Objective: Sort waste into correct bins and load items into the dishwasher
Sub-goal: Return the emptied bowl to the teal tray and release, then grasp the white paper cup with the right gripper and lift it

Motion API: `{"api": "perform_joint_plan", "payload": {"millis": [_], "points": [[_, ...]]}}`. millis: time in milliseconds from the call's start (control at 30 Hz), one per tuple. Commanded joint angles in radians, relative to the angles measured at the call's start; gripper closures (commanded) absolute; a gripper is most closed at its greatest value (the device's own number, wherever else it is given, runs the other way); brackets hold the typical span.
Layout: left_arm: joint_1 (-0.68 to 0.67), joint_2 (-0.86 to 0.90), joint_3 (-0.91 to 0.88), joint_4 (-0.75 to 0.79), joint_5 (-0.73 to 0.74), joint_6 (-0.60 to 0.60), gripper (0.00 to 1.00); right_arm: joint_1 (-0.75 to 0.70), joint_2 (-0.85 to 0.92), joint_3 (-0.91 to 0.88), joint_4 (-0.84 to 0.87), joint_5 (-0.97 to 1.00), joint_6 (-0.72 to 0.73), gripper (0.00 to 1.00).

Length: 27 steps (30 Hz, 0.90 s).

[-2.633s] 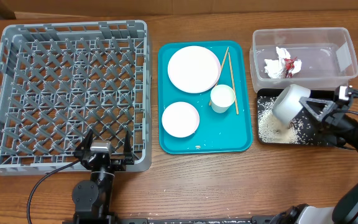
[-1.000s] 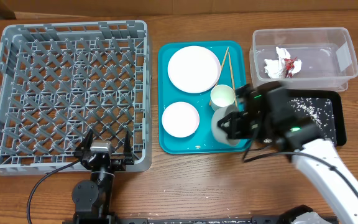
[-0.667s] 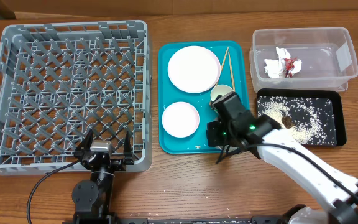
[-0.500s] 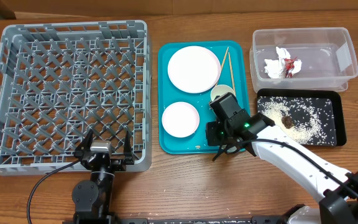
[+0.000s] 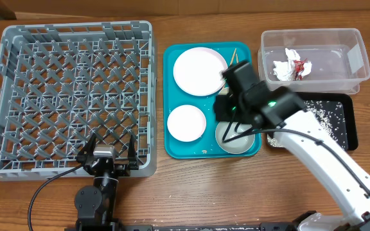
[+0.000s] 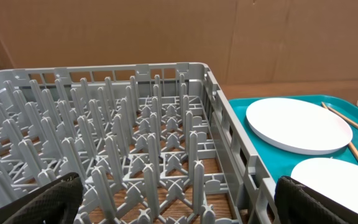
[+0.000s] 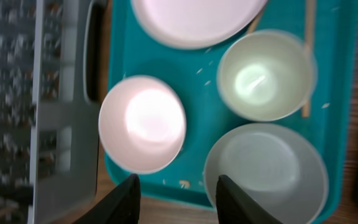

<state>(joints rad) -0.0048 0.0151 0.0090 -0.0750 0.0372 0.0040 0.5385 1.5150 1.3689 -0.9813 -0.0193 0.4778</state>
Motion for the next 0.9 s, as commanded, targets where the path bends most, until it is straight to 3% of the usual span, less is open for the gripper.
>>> {"api": "perform_joint_plan", "payload": {"millis": [0, 500, 867], "points": [[-0.001, -0.010, -0.004, 0.000, 0.005, 0.016, 0.00, -0.078, 0.010, 0.011, -0.005, 0.089, 0.073, 0.59], [-0.001, -0.010, -0.004, 0.000, 0.005, 0.016, 0.00, -0.166, 0.314, 0.010, 0.106, 0.085, 0.145, 0.61], [-0.001, -0.010, -0.004, 0.000, -0.010, 0.018, 0.00, -0.166, 0.339, 0.010, 0.122, 0.085, 0.149, 0.96]]}}
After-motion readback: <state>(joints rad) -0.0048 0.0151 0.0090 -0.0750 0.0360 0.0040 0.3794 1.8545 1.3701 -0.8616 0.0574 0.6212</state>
